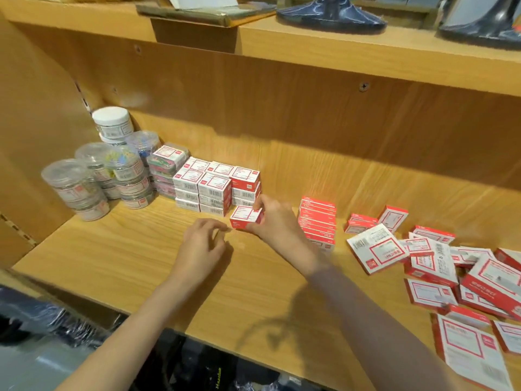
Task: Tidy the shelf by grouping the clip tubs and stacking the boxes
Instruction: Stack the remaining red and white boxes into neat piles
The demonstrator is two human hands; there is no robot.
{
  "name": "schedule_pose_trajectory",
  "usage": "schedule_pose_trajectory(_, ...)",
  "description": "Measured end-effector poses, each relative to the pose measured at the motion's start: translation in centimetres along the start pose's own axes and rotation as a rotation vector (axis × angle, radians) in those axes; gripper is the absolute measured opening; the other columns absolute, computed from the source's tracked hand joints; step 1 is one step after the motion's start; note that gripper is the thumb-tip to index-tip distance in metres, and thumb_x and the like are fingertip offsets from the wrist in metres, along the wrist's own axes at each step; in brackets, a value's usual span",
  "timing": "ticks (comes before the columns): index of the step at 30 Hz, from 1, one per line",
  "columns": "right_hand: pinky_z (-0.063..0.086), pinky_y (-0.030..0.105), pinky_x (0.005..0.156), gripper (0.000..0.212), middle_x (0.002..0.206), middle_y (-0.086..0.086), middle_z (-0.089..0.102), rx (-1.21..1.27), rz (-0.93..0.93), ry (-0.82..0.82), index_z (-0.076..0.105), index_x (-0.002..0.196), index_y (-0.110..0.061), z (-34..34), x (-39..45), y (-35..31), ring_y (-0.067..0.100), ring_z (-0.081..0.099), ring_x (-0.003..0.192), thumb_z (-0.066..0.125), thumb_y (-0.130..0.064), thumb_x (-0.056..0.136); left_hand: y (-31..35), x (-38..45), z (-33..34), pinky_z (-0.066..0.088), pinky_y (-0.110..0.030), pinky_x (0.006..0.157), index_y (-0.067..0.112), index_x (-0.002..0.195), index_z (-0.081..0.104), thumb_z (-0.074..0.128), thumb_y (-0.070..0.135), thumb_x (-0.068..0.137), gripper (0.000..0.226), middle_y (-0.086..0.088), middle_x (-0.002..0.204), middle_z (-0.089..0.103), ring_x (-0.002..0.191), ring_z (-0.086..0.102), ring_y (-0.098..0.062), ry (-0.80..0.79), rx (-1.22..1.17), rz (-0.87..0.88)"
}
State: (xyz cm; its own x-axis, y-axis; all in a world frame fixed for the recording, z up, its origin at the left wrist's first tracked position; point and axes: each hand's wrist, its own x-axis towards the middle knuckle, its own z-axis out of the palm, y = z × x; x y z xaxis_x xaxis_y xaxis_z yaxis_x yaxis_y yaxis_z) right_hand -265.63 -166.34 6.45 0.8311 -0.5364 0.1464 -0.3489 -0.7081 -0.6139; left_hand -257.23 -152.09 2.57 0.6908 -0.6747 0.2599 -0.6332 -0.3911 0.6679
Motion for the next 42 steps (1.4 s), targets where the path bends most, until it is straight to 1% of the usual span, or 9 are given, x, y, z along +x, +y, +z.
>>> schedule_pose_trajectory(5,0.045,0.037,0.088,0.019,0.11,0.009,0.055,-0.001,0.082,0.053,0.057,0.1,-0.012,3.0,1.1,0.7,0.027,0.056,0.102,0.059,-0.005,0.082,-1.7,-0.2,-0.1,0.032,-0.025,0.095,0.012,0.113,0.061,0.056,0.008,0.086,0.028,-0.001,0.119,0.055,0.112,0.046,-0.021,-0.077,0.099,0.023)
schedule_pose_trajectory(8,0.051,0.041,0.085,0.016,0.107,0.007,0.056,0.134,0.143,0.118,0.058,0.093,-0.013,2.8,0.8,0.8,0.025,0.061,0.096,0.056,-0.002,0.082,-1.9,0.1,-0.1,0.034,-0.028,0.095,0.013,0.115,0.06,0.057,0.007,0.084,0.031,-0.002,0.118,0.056,0.111,0.047,-0.022,-0.089,0.118,0.064)
schedule_pose_trajectory(17,0.044,0.003,0.063,0.017,0.092,0.008,0.058,0.197,0.093,0.353,0.061,0.09,-0.008,-4.7,-4.7,3.4,-0.01,0.056,0.067,0.056,0.005,0.081,2.1,0.1,1.3,0.033,-0.019,0.086,0.009,0.105,0.063,0.044,0.024,0.081,0.034,-0.002,0.106,0.059,0.1,0.051,-0.015,-0.043,-0.058,0.234)
schedule_pose_trajectory(20,0.04,0.004,0.063,0.015,0.091,0.007,0.061,0.053,0.155,0.459,0.064,0.09,-0.004,-8.4,-7.8,5.9,0.001,0.058,0.07,0.058,0.005,0.08,4.4,-0.3,2.9,0.036,-0.022,0.085,0.011,0.104,0.063,0.04,0.027,0.082,0.036,0.001,0.106,0.058,0.098,0.049,-0.01,-0.075,-0.11,0.317)
schedule_pose_trajectory(22,0.039,0.02,0.075,0.017,0.098,0.011,0.062,-0.075,0.223,0.48,0.063,0.097,-0.003,-10.4,-9.3,8.3,0.023,0.059,0.089,0.064,-0.003,0.08,5.7,-0.9,4.2,0.036,-0.02,0.086,0.013,0.103,0.062,0.042,0.024,0.083,0.031,0.003,0.106,0.058,0.098,0.05,-0.009,-0.125,-0.13,0.379)
schedule_pose_trajectory(28,0.023,0.037,0.103,0.072,0.127,0.007,0.052,-0.422,0.381,0.206,0.043,0.13,-0.014,-10.2,-10.9,12.6,0.028,0.039,0.122,0.075,-0.04,0.07,7.8,-2.8,7.9,0.031,-0.014,0.09,0.02,0.118,0.057,0.039,0.048,0.083,0.048,0.005,0.115,0.054,0.107,0.043,-0.009,-0.445,-0.062,0.523)
schedule_pose_trajectory(35,0.03,0.015,0.075,0.045,0.114,0.006,0.059,-0.096,0.247,0.297,0.053,0.12,-0.01,-11.7,-12.5,11.7,0.018,0.053,0.102,0.069,-0.008,0.078,8.7,-3.0,9.1,0.037,-0.022,0.085,0.018,0.113,0.061,0.059,0.031,0.082,0.033,0.005,0.107,0.059,0.1,0.049,-0.013,-0.428,-0.07,0.487)
schedule_pose_trajectory(40,0.049,0.032,0.08,0.032,0.102,0.001,0.064,0.074,0.446,-0.05,0.059,0.109,-0.015,-13.4,-16.1,11.7,0.015,0.06,0.092,0.07,-0.017,0.079,8.7,-3.0,9.5,0.035,-0.017,0.081,0.018,0.11,0.061,0.056,0.033,0.076,0.037,0.006,0.102,0.058,0.097,0.05,-0.013,-0.403,-0.097,0.439)
schedule_pose_trajectory(42,0.048,0.022,0.073,0.03,0.099,-0.007,0.058,0.013,0.442,-0.1,0.058,0.109,-0.019,-12.7,-16.4,11.2,0.009,0.056,0.089,0.068,-0.024,0.082,8.8,-3.0,9.9,0.034,-0.013,0.081,0.019,0.107,0.062,0.049,0.04,0.073,0.042,0.008,0.099,0.058,0.095,0.05,-0.012,-0.39,-0.097,0.438)
